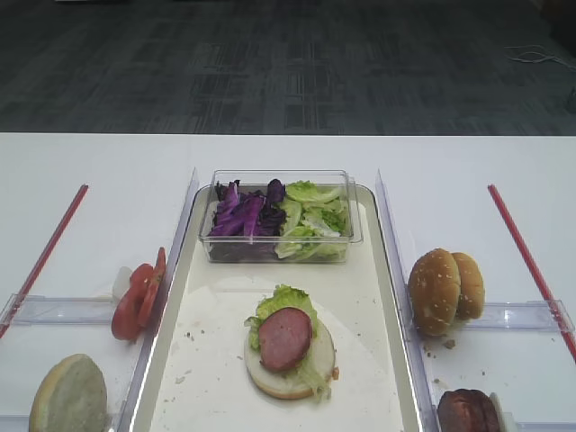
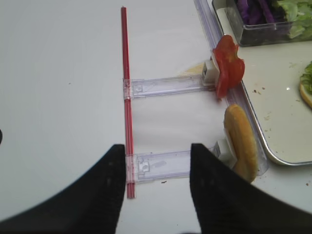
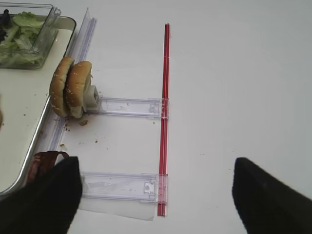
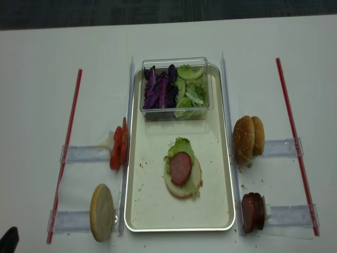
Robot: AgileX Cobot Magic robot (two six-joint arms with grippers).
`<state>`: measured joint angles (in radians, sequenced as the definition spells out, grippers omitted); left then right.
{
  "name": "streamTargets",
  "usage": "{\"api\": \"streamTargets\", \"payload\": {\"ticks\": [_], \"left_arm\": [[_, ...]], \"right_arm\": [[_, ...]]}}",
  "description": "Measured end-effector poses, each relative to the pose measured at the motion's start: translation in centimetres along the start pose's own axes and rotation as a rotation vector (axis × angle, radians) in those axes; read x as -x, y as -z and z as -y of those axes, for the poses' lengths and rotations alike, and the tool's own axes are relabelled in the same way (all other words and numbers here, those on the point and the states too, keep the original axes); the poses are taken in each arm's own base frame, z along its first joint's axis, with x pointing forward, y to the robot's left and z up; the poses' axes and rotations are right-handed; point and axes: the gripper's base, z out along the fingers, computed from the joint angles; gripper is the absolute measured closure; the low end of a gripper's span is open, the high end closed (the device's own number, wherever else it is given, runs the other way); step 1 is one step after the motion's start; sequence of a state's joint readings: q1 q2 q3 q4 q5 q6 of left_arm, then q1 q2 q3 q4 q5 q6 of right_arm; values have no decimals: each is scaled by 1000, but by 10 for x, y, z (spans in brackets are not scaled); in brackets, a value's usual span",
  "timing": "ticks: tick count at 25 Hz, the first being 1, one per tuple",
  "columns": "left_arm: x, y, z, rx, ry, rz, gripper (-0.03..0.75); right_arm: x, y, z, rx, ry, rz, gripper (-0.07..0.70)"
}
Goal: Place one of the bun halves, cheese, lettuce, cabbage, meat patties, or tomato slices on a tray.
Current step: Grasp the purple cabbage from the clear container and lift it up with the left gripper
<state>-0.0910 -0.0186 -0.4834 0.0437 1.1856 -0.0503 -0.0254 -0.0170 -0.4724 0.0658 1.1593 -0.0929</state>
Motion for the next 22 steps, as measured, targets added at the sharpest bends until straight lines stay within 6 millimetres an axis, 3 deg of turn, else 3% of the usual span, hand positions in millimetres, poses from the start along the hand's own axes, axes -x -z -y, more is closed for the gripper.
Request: {"api": "streamTargets", "payload": {"ticks": [22], "left_arm": [[0, 0, 0, 0, 0, 0, 419]], "right_arm": [[0, 0, 0, 0, 4, 0, 42]]}}
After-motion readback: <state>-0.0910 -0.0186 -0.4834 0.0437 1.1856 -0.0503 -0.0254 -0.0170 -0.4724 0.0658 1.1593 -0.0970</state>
